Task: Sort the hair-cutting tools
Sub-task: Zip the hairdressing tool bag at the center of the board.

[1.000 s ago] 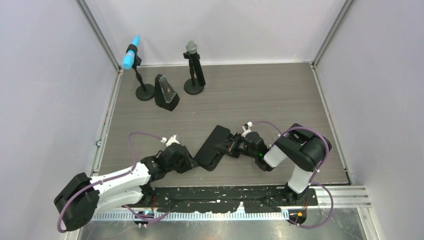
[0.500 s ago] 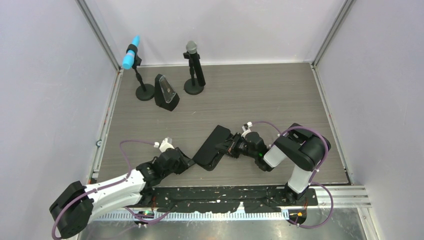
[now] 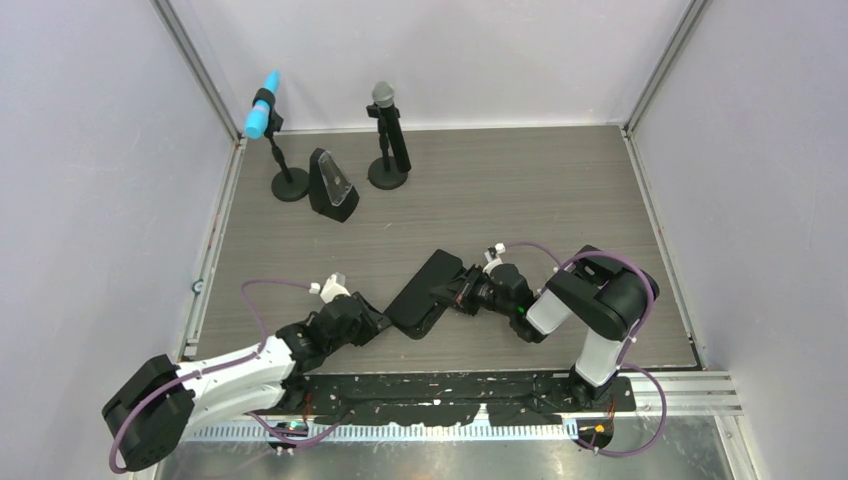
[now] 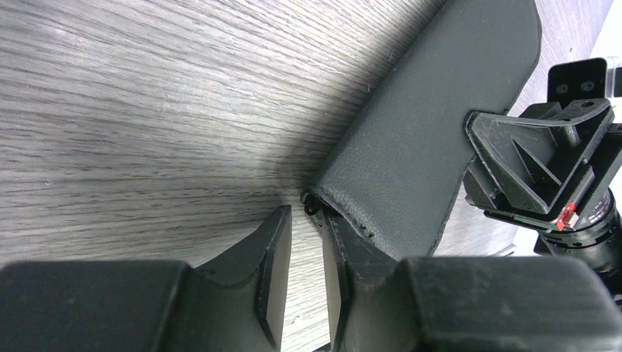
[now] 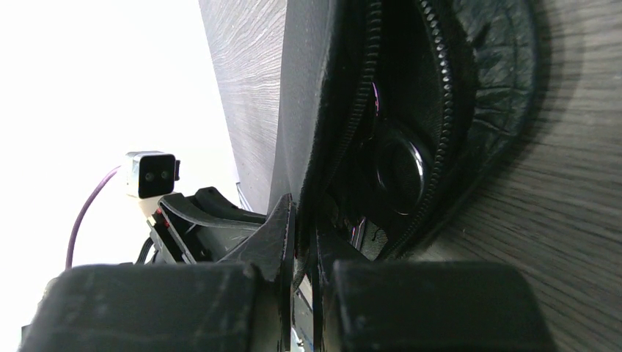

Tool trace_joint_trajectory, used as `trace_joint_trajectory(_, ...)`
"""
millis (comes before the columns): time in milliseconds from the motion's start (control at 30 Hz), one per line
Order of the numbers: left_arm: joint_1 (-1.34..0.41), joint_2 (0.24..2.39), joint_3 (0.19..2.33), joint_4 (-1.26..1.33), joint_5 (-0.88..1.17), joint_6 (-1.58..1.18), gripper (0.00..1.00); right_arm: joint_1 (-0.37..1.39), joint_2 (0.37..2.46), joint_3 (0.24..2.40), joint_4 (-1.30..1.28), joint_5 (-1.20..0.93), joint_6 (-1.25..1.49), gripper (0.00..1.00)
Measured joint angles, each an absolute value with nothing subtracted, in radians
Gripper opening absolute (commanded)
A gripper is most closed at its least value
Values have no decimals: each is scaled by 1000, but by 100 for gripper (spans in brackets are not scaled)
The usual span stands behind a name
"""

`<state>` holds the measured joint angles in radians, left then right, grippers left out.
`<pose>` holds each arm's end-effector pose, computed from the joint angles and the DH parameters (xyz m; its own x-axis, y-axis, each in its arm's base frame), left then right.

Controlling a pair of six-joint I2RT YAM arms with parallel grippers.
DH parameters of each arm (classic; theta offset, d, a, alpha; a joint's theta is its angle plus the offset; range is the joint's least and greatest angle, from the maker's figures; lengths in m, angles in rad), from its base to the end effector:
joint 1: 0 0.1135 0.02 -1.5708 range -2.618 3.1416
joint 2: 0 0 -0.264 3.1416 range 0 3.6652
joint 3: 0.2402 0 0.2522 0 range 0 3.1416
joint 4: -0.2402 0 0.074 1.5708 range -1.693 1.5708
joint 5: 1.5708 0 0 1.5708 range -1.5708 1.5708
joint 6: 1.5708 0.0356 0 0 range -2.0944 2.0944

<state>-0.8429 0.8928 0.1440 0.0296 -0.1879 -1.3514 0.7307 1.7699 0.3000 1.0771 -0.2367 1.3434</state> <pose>0.1092 -0.1125 0.1245 -0.7200 -0.6333 -0.2839 -0.2885 0.6451 -0.7075 0.1858 0.1777 0.0930 -0.8535 0.5069 -0.1208 0.0951 0.3795 0.9203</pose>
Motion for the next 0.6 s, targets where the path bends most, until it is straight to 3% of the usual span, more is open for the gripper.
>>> trace_joint_trajectory(200,-842,918,147,52,-196,-1352,13,730,1781,303,1089,-239,1345,5)
trace_joint_trajectory(300,-839,933,155,61,-197,-1349,0,730,1781,305,1089,-241,1346,5)
trace_joint_trajectory(600,-820,935,252,-117,-152,-1256,0,731,1781,309,1081,-239,1346,5)
